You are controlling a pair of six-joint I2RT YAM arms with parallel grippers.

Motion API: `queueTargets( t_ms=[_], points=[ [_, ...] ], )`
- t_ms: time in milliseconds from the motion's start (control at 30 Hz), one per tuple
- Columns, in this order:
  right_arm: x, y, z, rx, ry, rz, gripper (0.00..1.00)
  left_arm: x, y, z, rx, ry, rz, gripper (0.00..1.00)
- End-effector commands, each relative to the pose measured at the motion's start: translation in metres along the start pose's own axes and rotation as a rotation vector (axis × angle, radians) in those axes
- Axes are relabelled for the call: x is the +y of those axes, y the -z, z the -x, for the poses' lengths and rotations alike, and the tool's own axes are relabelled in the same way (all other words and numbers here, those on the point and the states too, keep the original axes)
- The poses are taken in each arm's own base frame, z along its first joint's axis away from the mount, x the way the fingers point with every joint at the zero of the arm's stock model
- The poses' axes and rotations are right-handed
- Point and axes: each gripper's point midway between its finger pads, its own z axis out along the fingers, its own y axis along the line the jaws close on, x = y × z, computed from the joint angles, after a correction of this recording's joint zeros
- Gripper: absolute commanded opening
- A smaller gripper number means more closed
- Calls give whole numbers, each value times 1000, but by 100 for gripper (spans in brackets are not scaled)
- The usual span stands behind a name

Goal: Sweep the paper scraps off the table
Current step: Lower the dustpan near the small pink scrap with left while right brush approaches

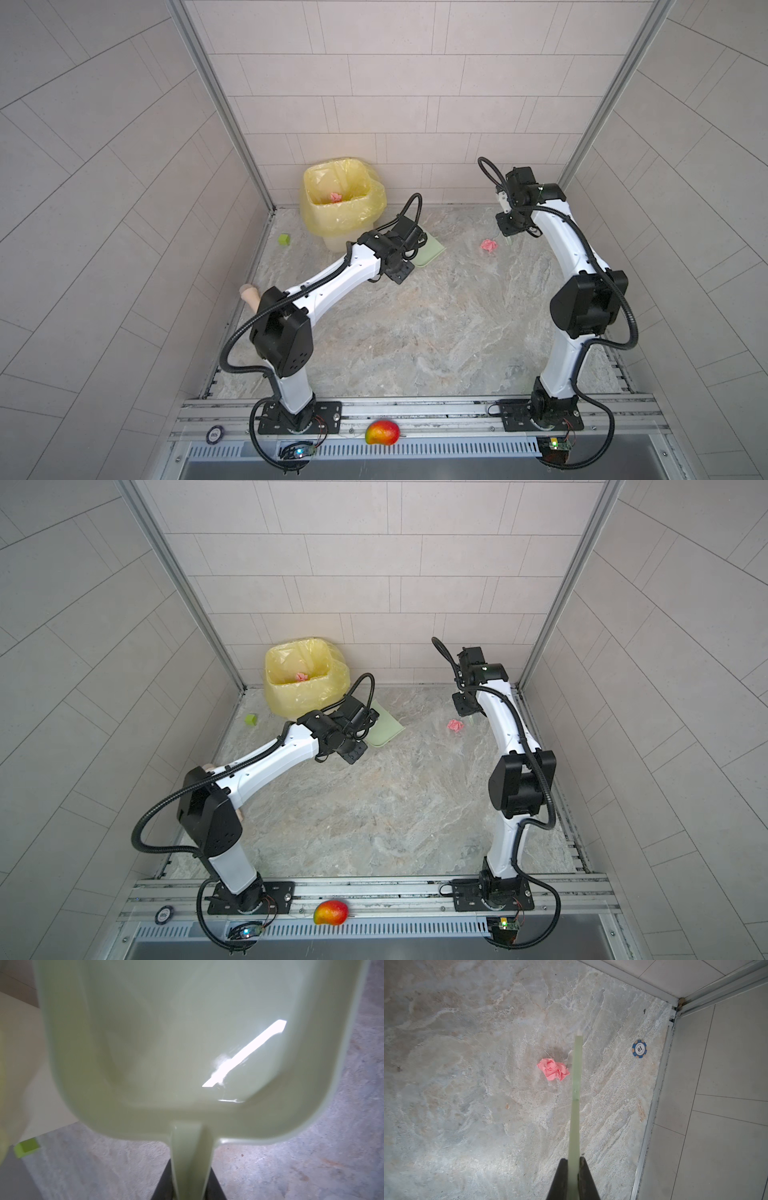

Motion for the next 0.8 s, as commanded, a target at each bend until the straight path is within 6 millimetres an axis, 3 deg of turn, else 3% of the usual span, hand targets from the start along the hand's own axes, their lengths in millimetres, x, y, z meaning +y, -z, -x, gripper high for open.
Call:
queueTargets(
  t_ms=[0, 200, 400, 767],
  points=[
    [-15, -3, 7, -19, 42, -47, 0, -26, -21, -3, 4, 44, -104, 0],
    [-21, -30, -7, 35, 83, -63, 0, -43, -45, -27, 83, 42, -168, 0],
    [-21, -49, -16, 52, 105, -50, 0, -56, -55, -54, 177, 38, -226, 0],
    [-16, -64, 0, 59, 187, -69, 0, -76, -55, -79, 271, -14, -283, 0]
  ],
)
